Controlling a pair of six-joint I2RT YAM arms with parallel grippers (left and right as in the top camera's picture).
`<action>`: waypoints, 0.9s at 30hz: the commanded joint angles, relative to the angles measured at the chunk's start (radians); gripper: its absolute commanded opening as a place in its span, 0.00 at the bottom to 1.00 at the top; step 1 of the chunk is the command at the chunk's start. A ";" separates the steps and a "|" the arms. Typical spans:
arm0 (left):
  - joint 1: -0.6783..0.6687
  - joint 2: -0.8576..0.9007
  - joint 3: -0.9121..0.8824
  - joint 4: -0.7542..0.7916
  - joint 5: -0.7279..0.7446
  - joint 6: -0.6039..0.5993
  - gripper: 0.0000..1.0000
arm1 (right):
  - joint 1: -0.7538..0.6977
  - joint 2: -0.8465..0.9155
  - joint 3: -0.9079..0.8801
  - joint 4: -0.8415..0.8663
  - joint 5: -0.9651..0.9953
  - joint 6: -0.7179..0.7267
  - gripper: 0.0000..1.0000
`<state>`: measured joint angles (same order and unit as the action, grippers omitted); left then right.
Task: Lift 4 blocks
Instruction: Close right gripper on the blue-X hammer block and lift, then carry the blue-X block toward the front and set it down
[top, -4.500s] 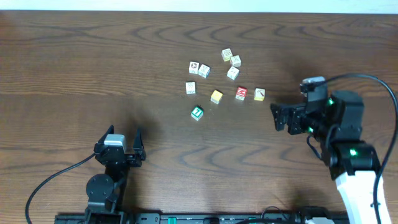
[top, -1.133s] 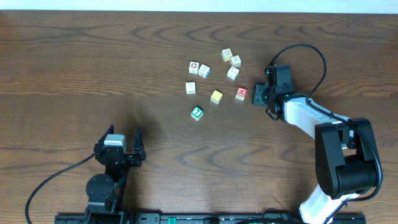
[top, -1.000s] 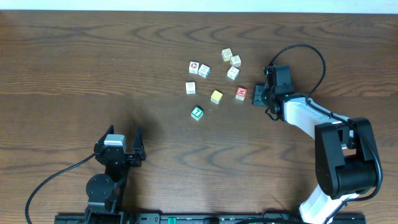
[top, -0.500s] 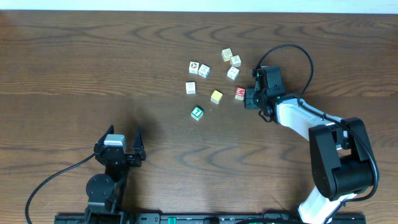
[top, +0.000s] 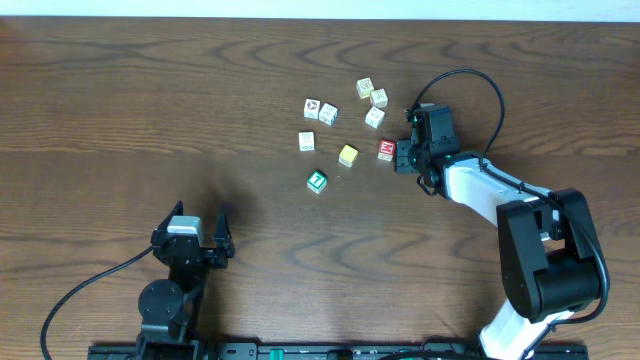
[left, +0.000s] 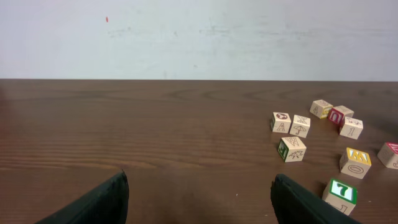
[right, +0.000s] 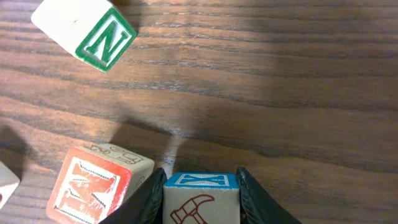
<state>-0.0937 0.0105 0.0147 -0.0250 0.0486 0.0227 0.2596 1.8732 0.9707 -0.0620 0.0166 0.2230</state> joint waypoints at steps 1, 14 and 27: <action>-0.002 -0.004 -0.011 -0.045 -0.016 -0.005 0.73 | 0.003 0.013 0.013 0.002 0.013 -0.003 0.26; -0.002 -0.004 -0.011 -0.045 -0.016 -0.005 0.73 | 0.003 -0.045 0.013 -0.066 0.013 0.008 0.17; -0.002 -0.004 -0.011 -0.045 -0.016 -0.005 0.73 | 0.003 -0.361 0.013 -0.314 0.012 0.019 0.13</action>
<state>-0.0937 0.0105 0.0147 -0.0250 0.0483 0.0223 0.2592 1.5883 0.9752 -0.3401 0.0185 0.2268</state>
